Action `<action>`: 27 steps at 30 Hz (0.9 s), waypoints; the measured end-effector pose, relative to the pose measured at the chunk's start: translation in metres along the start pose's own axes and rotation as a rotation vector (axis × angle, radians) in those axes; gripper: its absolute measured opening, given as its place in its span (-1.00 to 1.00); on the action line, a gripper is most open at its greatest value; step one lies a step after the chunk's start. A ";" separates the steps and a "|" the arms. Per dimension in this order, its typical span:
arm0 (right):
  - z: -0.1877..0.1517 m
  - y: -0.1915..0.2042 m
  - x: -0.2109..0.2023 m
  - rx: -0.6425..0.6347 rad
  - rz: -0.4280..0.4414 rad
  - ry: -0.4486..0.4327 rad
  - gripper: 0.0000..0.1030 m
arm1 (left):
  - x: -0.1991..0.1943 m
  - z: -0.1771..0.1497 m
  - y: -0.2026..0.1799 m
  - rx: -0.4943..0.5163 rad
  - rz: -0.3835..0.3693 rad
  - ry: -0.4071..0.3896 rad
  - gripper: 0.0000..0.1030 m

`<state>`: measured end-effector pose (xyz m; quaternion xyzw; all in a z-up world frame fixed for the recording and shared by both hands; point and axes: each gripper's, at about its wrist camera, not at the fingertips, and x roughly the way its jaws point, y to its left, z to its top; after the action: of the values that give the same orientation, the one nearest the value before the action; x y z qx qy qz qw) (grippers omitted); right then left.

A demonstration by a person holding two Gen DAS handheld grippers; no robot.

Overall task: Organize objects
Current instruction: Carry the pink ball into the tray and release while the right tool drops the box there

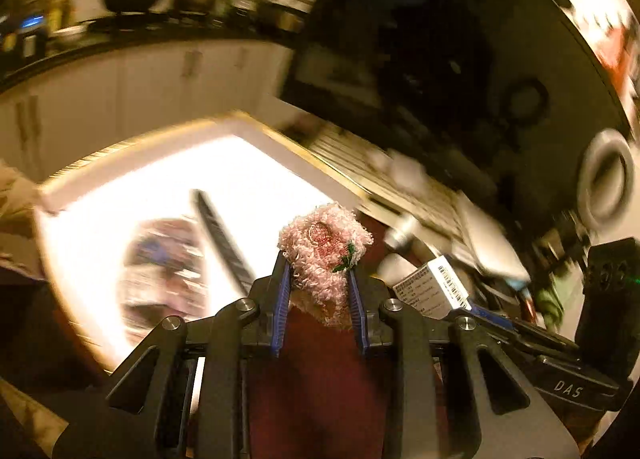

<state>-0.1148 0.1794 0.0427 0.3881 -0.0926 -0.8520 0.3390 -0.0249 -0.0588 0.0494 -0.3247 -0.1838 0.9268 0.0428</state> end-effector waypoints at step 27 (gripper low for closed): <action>0.067 0.042 0.175 -0.037 0.009 0.084 -0.29 | 0.025 0.021 0.135 -0.377 0.395 0.037 -0.50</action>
<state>-0.2243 0.0268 0.0015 0.4170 -0.0643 -0.8349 0.3533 -0.0520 -0.1859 -0.0002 -0.3735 -0.2853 0.8605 -0.1965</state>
